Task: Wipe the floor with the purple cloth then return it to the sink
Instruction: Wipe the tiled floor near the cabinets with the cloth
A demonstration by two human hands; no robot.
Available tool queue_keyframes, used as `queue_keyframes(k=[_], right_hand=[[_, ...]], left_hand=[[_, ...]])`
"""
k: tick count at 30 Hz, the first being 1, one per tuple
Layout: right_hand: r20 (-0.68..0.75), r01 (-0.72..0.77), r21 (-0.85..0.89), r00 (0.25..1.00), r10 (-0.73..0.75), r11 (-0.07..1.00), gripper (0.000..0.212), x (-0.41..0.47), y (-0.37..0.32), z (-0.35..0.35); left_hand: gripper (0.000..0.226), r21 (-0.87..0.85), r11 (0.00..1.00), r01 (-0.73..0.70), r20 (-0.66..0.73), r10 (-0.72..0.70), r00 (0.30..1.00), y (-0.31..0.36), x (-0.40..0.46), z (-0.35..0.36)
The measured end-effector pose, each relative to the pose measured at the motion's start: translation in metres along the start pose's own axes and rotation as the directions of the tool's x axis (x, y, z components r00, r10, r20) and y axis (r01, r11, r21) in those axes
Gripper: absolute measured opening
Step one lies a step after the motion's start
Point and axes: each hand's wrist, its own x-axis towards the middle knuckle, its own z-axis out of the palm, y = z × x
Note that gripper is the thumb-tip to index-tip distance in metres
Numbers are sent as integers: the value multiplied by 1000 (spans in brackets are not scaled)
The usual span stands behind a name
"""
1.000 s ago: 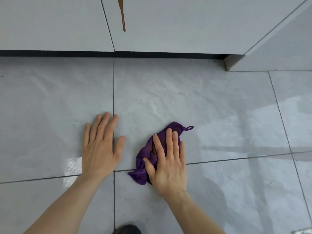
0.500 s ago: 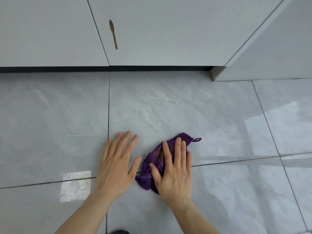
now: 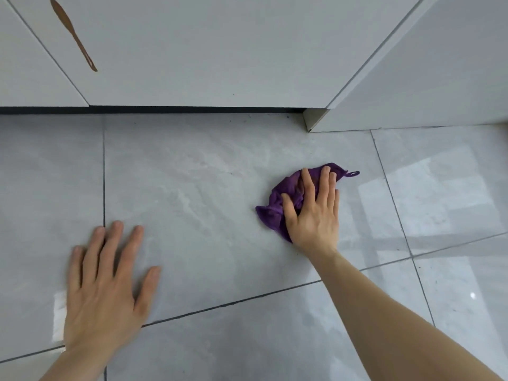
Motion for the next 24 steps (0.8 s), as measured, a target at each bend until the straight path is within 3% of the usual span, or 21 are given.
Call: queue_keyframes(k=[5, 7, 13, 19, 24], right_hand=[[-86, -234, 49, 968, 238, 971, 80, -24, 4, -6], [-79, -257, 43, 962, 260, 965, 81, -41, -8, -2], [-32, -127, 0, 991, 127, 992, 78, -88, -45, 7], [118, 211, 19, 970, -211, 977, 78, -158, -99, 16], [182, 251, -25, 953, -243, 968, 79, -182, -109, 16]], left_hand=[[76, -4, 1000, -23, 23, 23, 999, 18, 2, -2], [76, -4, 1000, -14, 25, 14, 1000, 18, 3, -2], [74, 0, 1000, 2, 39, -2, 999, 20, 2, -7], [74, 7, 1000, -1, 35, 1, 999, 19, 1, -4], [73, -24, 999, -23, 81, 24, 996, 19, 2, -11]])
